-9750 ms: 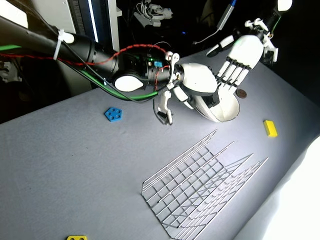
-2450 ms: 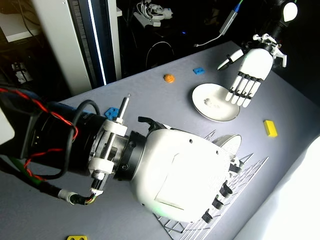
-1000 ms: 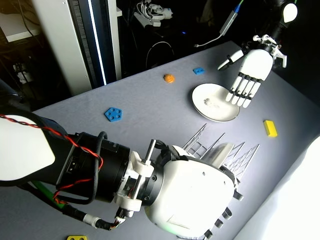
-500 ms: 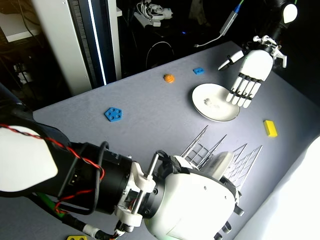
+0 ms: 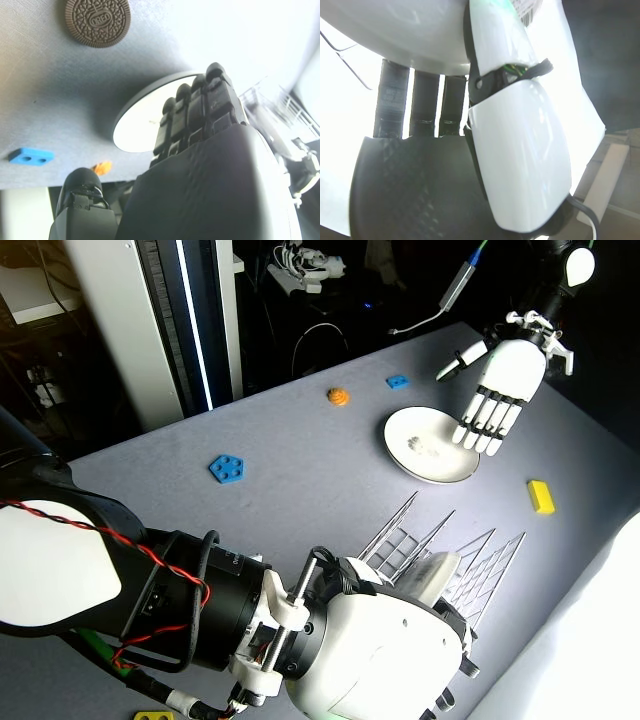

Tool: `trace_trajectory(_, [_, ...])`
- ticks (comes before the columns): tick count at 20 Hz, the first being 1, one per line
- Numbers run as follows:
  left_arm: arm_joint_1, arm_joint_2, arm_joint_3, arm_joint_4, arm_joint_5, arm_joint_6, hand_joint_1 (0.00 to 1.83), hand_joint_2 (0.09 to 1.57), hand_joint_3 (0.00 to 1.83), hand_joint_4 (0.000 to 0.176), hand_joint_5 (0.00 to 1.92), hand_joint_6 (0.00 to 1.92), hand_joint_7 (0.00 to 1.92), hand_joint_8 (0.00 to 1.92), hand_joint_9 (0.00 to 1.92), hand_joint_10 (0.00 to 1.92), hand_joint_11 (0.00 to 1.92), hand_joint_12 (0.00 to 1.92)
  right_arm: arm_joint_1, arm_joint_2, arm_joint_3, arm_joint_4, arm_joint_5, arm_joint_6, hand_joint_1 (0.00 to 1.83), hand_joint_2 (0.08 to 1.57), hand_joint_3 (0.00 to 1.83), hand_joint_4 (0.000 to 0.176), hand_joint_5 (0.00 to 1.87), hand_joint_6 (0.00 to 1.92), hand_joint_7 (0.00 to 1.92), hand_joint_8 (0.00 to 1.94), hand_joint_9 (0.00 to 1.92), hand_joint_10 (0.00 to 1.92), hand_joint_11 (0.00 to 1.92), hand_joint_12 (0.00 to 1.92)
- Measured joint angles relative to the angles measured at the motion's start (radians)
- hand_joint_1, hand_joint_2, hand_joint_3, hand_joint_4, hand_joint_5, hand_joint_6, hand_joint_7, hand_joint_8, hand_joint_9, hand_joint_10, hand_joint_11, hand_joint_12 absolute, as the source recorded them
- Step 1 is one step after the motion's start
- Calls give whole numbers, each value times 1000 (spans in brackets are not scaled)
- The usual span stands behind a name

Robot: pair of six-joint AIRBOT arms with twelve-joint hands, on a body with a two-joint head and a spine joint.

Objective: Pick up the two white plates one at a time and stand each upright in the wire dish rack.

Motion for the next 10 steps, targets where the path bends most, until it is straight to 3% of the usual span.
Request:
trace_trajectory(2, [-4,0,0,1,0,0,0,1036,2,0,35,1,45,1,18,1,0,0,0,0,0,1,3,0,1482,1159,1,0,759,1237,866,1034,792,1228,763,1625])
trace_trajectory(3, [-5,0,0,1,0,0,0,1037,2,0,58,10,64,9,42,12,7,3,0,0,0,2,3,0,1381,1176,2,0,748,1308,868,1075,795,1334,634,1337])
trace_trajectory(4, [-6,0,0,1,0,0,0,1034,1,0,52,7,56,5,33,7,1,0,0,0,0,2,3,0,1237,1178,0,0,777,1307,917,1061,774,787,603,1187])
trace_trajectory(5, [-6,0,0,1,0,0,0,1033,0,0,50,5,54,4,28,4,0,0,0,0,0,3,3,0,1214,1167,1,0,792,1289,954,1018,861,482,621,1107])
trace_trajectory(6, [-6,0,0,2,1,0,0,1035,1,0,55,7,55,4,30,5,0,0,0,1,0,9,7,0,1330,1129,4,0,740,671,935,1075,881,344,595,1081])
trace_trajectory(7, [-6,0,0,1,0,0,0,1034,1,0,51,4,65,7,43,9,0,0,0,1,0,16,8,1,1376,1065,0,0,831,213,910,205,899,171,542,1061])
trace_trajectory(8, [-6,0,0,2,1,0,0,1034,1,0,54,5,72,10,48,11,5,2,0,1,0,21,11,5,1379,1059,0,0,860,117,939,83,908,116,521,1083])
trace_trajectory(10, [-6,0,0,2,0,0,0,1033,0,0,57,5,70,7,46,8,2,1,0,1,0,23,15,6,1377,1045,0,0,867,45,954,19,915,66,505,1067])
